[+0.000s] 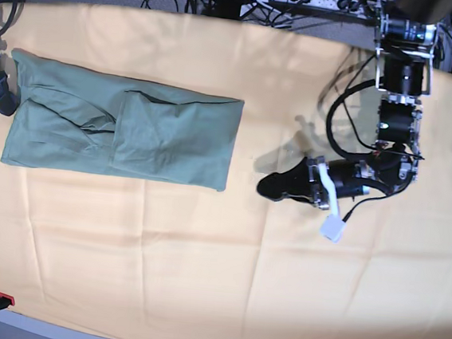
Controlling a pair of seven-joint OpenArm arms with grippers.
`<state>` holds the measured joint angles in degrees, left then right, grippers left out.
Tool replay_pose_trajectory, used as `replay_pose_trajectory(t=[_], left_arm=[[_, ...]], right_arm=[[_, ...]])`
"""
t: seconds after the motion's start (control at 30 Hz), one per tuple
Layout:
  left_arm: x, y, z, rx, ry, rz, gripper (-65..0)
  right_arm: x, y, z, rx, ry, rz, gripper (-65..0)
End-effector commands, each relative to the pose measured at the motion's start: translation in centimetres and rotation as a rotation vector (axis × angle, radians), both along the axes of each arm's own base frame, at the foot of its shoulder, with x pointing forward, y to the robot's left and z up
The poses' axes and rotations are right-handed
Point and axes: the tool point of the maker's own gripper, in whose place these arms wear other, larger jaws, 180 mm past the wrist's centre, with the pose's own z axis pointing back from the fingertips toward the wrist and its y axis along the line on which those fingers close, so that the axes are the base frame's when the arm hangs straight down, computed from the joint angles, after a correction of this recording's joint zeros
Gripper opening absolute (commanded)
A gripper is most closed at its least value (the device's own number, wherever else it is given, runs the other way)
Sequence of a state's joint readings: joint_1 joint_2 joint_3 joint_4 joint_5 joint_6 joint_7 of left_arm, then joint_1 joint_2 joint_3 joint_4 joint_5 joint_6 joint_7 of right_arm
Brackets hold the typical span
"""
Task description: Fold the T-shirt properly
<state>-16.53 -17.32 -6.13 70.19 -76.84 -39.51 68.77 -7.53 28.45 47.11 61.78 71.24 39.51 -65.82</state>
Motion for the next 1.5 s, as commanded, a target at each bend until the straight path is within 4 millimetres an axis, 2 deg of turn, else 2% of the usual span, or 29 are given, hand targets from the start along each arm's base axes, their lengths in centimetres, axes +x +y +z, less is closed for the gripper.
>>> replay_pose_trajectory(t=[0.0,0.1,0.33,0.47,0.53,0.63,0.67,0.83,1.0,1.3,1.47], left_arm=[[1.0,0.7,2.4,-0.035,-0.065,0.015,-65.0],[1.1,1.7,2.8,-0.039,-0.069,0.024,-65.0],[1.0,2.6,2.7,-0.016,-0.067,0.026,-65.0],[1.1,2.7,2.8,-0.011,-0.070,0.027,-65.0],[1.1,2.7,2.9,-0.012,-0.071,0.028,-65.0],[1.0,2.7,2.7,-0.009,-0.067,0.026,-65.0],[1.0,2.7,2.7,-0.011,-0.067,0.027,-65.0],[1.0,2.7,2.7,-0.011,-0.067,0.027,-65.0],[1.0,3.1,2.7,-0.002,-0.068,0.030,-65.0],[1.1,4.2,2.6,0.031,-0.069,0.040,-65.0],[1.1,4.2,2.4,0.040,-0.067,0.039,-65.0]], right_arm=[[-1.3,-0.1,-1.1,-0.015,0.080,0.038,-27.1],[-1.8,1.2,-2.0,0.018,0.120,0.085,-27.1],[-1.7,6.7,-3.1,0.067,0.181,0.301,-27.1],[-0.8,7.2,-3.0,0.056,0.168,0.318,-27.9],[-0.2,7.0,-2.6,0.049,0.154,0.317,-35.5],[0.7,6.8,-2.0,0.043,0.127,0.309,-60.2],[0.9,6.8,-1.9,0.041,0.119,0.305,-65.0],[2.7,6.6,-0.9,0.023,0.078,0.300,-65.0],[4.0,5.7,0.0,-0.081,0.081,0.329,-65.0],[5.6,3.6,5.0,-0.486,0.049,0.405,-65.0],[6.6,3.8,8.7,-0.672,-0.011,0.432,-65.0]])
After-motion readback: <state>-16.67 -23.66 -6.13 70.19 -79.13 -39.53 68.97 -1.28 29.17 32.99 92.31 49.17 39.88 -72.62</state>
